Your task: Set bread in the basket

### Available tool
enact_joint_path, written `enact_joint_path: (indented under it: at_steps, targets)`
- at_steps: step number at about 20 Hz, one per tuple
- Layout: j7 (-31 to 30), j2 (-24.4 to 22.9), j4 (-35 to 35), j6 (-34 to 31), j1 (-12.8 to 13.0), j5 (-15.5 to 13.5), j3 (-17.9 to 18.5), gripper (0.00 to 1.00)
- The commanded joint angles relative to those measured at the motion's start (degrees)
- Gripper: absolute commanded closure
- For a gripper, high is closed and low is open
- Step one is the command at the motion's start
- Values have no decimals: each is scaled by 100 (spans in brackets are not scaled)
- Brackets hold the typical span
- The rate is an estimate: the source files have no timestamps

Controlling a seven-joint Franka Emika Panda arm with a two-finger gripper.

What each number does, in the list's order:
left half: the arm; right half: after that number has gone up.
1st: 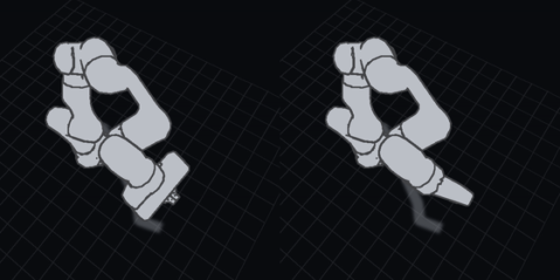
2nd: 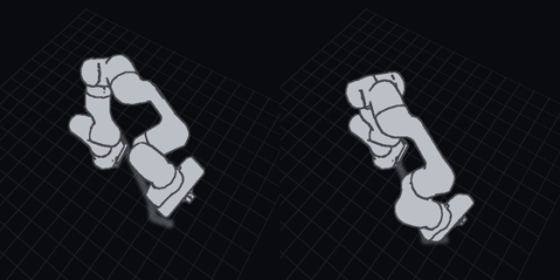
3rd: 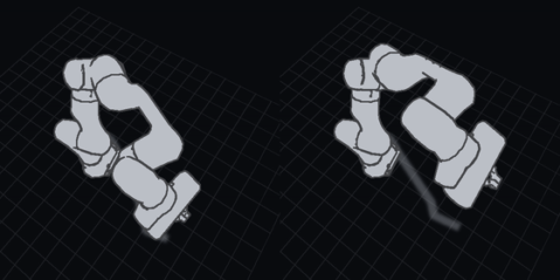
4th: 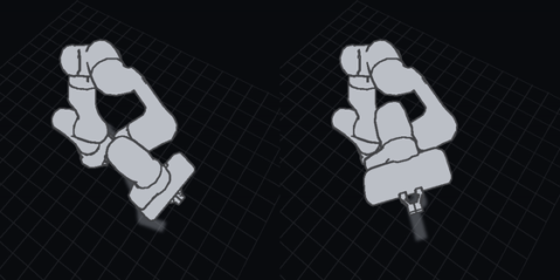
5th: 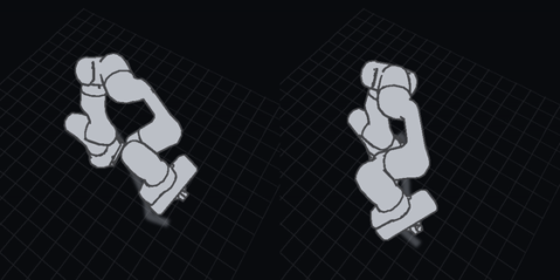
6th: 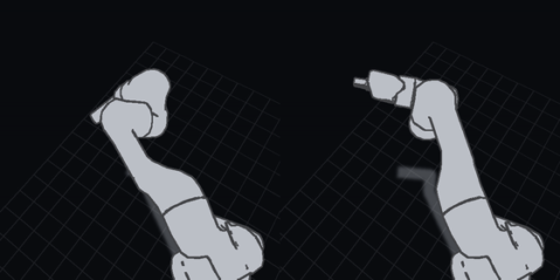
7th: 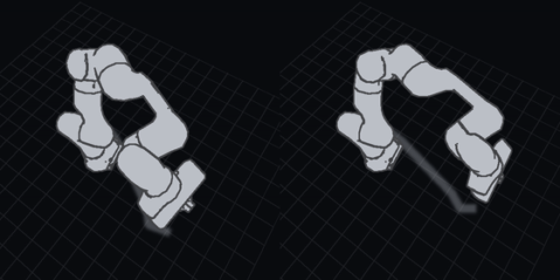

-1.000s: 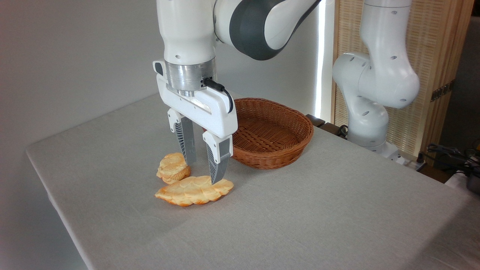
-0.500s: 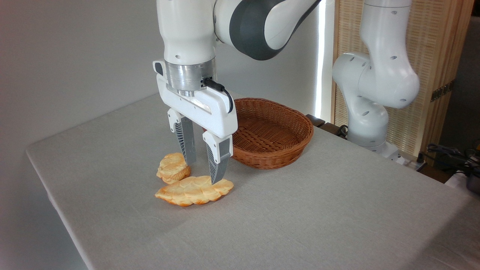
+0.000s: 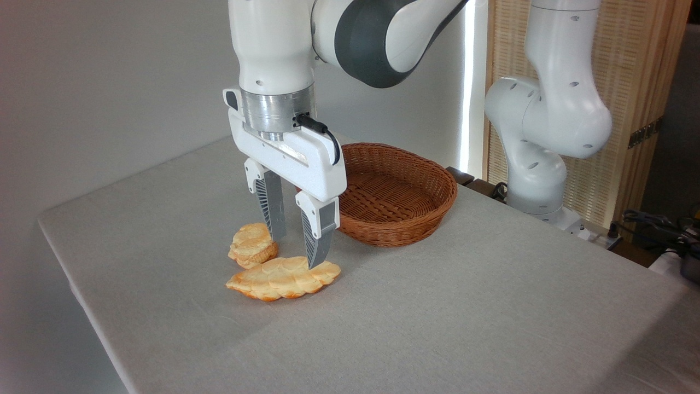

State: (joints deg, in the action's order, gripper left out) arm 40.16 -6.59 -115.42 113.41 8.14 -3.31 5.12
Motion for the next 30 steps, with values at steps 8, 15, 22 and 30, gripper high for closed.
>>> enact_joint_path:
  at_steps: [8, 15, 22, 30]
  targets:
    - [-9, 44, 186, -161, -58, -91, -2, 0]
    - [9, 61, 195, -170, -49, -73, -37, 0]
    - [-9, 88, 204, -170, -49, -73, -46, 0]
    - [-35, 70, 257, -179, -58, -91, 6, 0]
